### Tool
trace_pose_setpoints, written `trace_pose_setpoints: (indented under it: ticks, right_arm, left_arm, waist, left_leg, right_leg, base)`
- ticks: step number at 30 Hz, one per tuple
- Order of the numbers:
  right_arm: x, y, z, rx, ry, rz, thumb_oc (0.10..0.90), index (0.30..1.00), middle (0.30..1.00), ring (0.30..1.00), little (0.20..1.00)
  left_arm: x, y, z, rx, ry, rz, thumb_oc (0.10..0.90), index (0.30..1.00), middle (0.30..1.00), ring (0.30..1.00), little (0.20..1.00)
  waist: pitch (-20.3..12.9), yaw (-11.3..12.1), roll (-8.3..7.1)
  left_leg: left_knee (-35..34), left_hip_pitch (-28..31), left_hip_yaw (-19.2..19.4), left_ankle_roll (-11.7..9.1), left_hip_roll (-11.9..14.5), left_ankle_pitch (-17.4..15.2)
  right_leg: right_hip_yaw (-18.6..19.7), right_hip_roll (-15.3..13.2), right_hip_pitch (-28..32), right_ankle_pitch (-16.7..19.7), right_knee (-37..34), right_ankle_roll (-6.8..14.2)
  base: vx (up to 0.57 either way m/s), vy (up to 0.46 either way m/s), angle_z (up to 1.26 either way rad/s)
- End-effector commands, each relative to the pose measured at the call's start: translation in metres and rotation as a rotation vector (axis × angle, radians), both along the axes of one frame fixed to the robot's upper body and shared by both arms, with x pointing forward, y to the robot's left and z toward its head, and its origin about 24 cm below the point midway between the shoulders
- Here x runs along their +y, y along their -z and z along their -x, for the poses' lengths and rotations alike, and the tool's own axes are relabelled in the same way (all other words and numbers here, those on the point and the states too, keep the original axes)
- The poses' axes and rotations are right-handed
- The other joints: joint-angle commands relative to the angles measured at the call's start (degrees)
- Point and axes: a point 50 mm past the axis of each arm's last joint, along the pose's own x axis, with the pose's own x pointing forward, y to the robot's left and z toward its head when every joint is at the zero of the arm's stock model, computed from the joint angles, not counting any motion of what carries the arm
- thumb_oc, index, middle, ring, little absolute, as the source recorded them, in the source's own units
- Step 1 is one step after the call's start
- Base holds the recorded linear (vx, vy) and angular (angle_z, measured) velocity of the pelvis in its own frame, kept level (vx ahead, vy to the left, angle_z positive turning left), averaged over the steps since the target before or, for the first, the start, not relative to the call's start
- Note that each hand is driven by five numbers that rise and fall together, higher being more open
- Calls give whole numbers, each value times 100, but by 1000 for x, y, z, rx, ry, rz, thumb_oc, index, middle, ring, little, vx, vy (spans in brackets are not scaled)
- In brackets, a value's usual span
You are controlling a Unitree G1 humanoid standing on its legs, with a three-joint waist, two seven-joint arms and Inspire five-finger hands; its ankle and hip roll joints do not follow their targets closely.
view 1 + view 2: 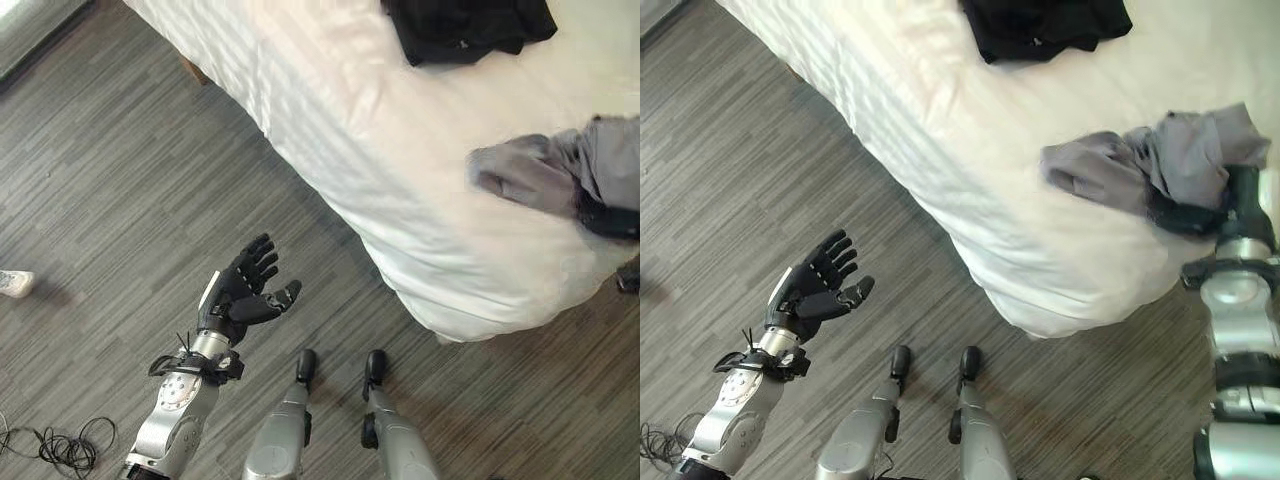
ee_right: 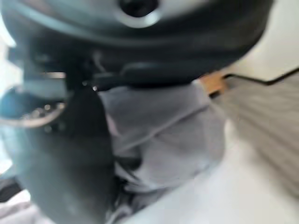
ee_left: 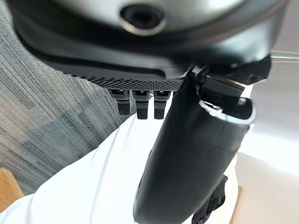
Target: Pick up bed clothes into laundry basket.
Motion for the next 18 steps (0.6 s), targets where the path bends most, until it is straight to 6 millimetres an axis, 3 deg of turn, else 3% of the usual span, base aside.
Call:
trace_pose_setpoints:
  ticks: [1,7,13,18]
  right_arm:
    - [-10,-16,15,-83,27,18,400,300,300,300,300]
    - [-4,8,46,-259,-25,-194,400,300,300,300,300]
    - [-7,4,73,-322,17,-168,400,300,300,300,300]
    - [-13,4,100,-376,81,-163,400,300,300,300,300]
  left_arm:
    - [-1,-34,1,-215,-9,21,800,900,900,900,900]
    - [-3,-32,-2,-199,27,44,800,900,900,900,900]
    - [-1,-28,-3,-180,36,20,800,900,900,900,900]
    - [-6,-27,-7,-175,72,-10,800,900,900,900,900]
  waist:
    - [-393,-337,-295]
    - [-893,-582,-400]
    - [-1316,-882,-440]
    - [-1461,-1125,-497]
  left_leg:
    - [-164,174,83,-271,284,-77]
    - [-164,578,222,-242,342,-225]
    - [-164,797,412,-155,279,-358]
    - [-164,850,486,-71,184,-460]
  right_leg:
    - [306,-331,16,-400,463,457]
    - [337,-285,473,-453,263,473]
    - [481,-341,611,-343,191,561]
    - [601,-433,590,-270,223,656]
  base:
    - [51,-31,-6]
    - [94,-8,-17]
    - [44,71,-23]
    - [-4,103,-10]
